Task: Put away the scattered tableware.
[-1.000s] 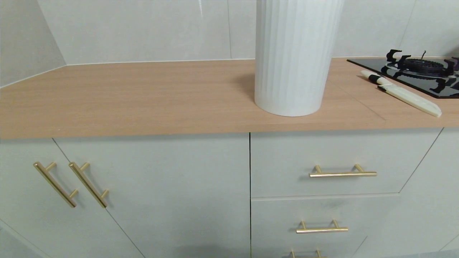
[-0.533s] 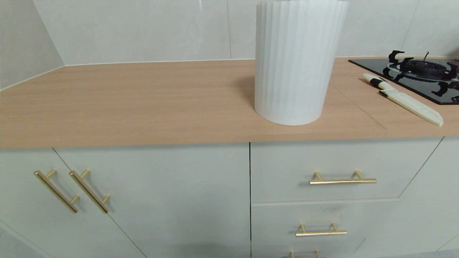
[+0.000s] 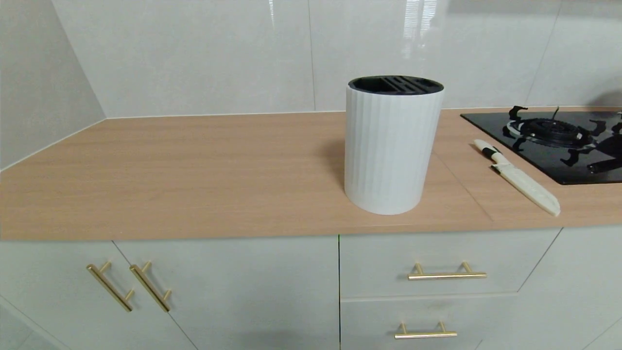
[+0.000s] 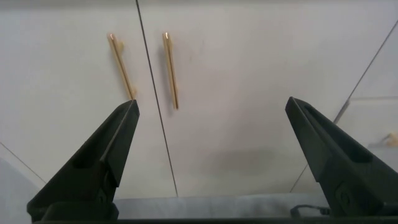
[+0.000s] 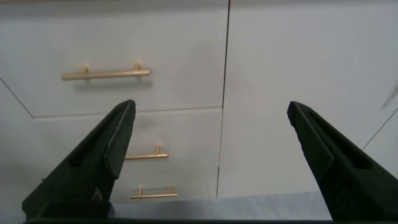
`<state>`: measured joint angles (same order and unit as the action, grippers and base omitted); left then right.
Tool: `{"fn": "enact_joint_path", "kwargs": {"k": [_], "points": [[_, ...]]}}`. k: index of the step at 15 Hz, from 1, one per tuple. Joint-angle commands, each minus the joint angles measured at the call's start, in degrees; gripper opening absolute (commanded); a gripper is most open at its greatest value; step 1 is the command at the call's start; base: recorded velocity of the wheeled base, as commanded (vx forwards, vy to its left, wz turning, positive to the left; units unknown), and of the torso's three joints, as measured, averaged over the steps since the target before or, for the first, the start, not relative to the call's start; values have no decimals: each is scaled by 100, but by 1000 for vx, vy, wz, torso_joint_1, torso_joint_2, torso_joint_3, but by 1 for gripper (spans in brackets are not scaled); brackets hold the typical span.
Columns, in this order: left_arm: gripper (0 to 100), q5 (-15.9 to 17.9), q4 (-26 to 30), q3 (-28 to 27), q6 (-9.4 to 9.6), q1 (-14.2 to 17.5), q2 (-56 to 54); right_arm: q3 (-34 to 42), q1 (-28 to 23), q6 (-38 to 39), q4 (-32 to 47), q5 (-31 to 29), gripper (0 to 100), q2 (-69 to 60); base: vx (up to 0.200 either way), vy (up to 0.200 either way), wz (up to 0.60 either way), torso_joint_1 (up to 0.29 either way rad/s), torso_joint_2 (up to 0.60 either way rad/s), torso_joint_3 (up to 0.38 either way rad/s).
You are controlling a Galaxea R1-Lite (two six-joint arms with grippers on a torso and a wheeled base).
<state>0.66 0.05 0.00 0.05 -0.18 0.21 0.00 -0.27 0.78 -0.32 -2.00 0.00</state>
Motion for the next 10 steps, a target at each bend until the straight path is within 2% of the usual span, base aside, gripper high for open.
{"fn": "enact_joint_path", "kwargs": {"k": [1,10], "points": [[100,-4,4,0,-5,1,6,0,0,1,-3,-2,100,9,0,0,0,207,-476,-286],[100,-4,4,0,-5,1,6,0,0,1,-3,-2,100,9,0,0,0,224,-498,-274]]}}
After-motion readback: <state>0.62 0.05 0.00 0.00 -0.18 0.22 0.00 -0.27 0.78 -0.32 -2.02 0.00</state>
